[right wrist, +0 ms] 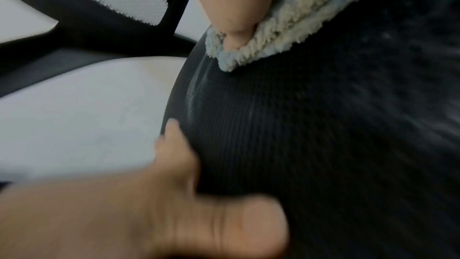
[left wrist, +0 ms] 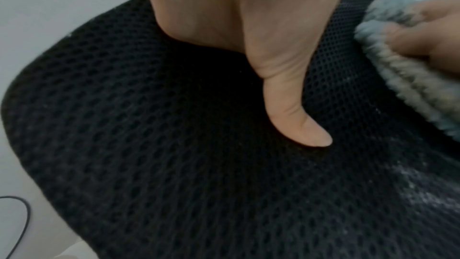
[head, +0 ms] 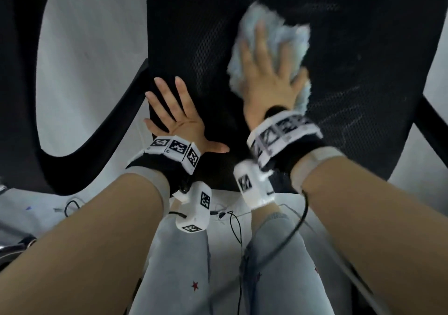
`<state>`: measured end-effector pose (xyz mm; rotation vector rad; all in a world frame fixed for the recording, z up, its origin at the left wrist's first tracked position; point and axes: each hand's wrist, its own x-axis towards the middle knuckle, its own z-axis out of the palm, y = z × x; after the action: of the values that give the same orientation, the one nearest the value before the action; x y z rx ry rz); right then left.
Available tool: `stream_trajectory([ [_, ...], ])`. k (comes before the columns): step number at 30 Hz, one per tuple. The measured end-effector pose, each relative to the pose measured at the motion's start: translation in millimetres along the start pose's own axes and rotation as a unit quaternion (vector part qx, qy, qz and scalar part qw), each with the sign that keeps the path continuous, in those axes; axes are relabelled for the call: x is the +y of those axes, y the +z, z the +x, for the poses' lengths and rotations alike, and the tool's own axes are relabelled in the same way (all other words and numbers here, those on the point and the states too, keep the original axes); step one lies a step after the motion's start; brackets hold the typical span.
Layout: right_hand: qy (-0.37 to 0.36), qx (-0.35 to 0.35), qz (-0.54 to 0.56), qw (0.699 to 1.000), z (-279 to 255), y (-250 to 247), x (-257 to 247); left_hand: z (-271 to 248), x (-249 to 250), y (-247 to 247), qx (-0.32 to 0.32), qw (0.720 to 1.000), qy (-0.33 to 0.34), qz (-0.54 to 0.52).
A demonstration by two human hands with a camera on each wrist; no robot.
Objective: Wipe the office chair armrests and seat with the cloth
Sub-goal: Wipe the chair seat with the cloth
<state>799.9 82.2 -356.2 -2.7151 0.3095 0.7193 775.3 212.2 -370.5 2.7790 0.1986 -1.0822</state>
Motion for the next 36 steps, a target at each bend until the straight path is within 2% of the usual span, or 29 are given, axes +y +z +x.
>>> stream_trajectory([
  [2,-0.130,-0.055,-0.041,0.989,-25.7,15.2,-3.7,1.8,-1.8,2.5,-0.005,1.000,-0.004,-0.010],
  [3,-0.204,-0.069,-0.088,0.973,-36.6,20.5,0.7,2.6,-2.8,2.3,-0.008,1.000,-0.005,-0.013],
  [4,-0.254,-0.077,-0.129,0.955,-37.7,21.6,8.6,3.3,-3.5,1.6,-0.012,1.000,-0.004,-0.013],
  [5,-0.269,-0.085,-0.141,0.949,-29.4,16.7,16.0,4.3,-4.0,1.3,-0.010,1.000,0.000,-0.012],
  [6,-0.246,-0.084,-0.137,0.956,-17.1,9.8,20.9,3.9,-3.8,0.6,-0.014,1.000,0.002,-0.012],
  [8,-0.124,-0.038,-0.089,0.988,9.6,-4.1,20.5,2.6,-2.1,2.5,-0.019,1.000,0.001,-0.006],
  [10,-0.003,0.023,-0.022,0.999,28.4,-13.1,5.8,2.0,-1.2,9.2,0.022,1.000,-0.012,0.007],
  [11,0.021,0.040,-0.004,0.999,27.8,-13.0,-5.9,2.6,-2.7,10.4,0.050,0.998,-0.019,0.013],
  [12,0.009,0.037,-0.001,0.999,21.0,-9.2,-15.5,3.3,-2.8,11.5,0.062,0.998,-0.023,0.016],
  [14,-0.095,-0.024,-0.042,0.994,-1.4,3.6,-26.4,5.9,-1.4,16.4,0.033,0.999,-0.029,0.003],
  [16,-0.219,-0.079,-0.112,0.966,-19.6,10.6,-22.0,4.6,0.7,17.0,0.061,0.998,-0.033,-0.002],
  [17,-0.246,-0.084,-0.125,0.957,-17.0,10.2,-16.1,4.5,0.1,17.4,0.071,0.997,-0.034,0.005],
  [19,-0.214,-0.062,-0.109,0.969,4.4,4.2,-7.2,3.4,-5.2,16.2,0.020,0.999,-0.023,0.021],
  [21,-0.105,-0.011,-0.044,0.993,30.1,-6.1,-11.6,3.4,-3.7,14.8,0.011,1.000,-0.028,-0.004],
  [23,-0.022,0.041,0.011,0.999,42.2,-12.8,-27.1,0.3,7.9,12.3,0.076,0.993,-0.061,-0.072],
  [24,-0.010,0.047,0.022,0.999,39.3,-12.0,-35.5,-1.7,10.3,7.0,0.100,0.989,-0.067,-0.085],
  [25,-0.026,0.033,0.014,0.999,31.6,-6.9,-41.3,-4.6,12.0,8.4,0.102,0.990,-0.062,-0.079],
  [27,-0.111,-0.018,-0.029,0.993,5.6,8.2,-46.1,-0.5,10.4,13.8,0.067,0.994,-0.064,-0.066],
  [29,-0.192,-0.024,-0.065,0.979,-15.4,21.4,-36.7,3.5,4.8,15.5,0.049,0.996,-0.071,-0.038],
  [31,-0.257,-0.022,-0.115,0.959,-1.0,15.6,-18.9,5.8,-0.3,12.2,0.011,0.999,-0.049,-0.008],
  [32,-0.267,-0.041,-0.145,0.952,12.9,9.0,-10.6,6.3,-3.1,10.0,-0.021,0.999,-0.028,-0.012],
  [33,-0.243,-0.054,-0.147,0.957,28.0,1.3,-4.3,5.7,-5.5,6.9,-0.041,0.999,-0.008,-0.018],
  [34,-0.190,-0.036,-0.120,0.974,42.2,-8.9,-1.8,4.9,-7.6,3.0,-0.048,0.999,0.000,-0.013],
  [35,-0.123,0.009,-0.082,0.989,52.2,-16.0,-4.2,4.5,-7.0,2.9,-0.047,0.999,-0.004,-0.011],
  [36,-0.057,0.055,-0.040,0.996,56.9,-19.4,-11.9,4.0,-5.2,6.1,-0.017,1.000,-0.012,-0.020],
])
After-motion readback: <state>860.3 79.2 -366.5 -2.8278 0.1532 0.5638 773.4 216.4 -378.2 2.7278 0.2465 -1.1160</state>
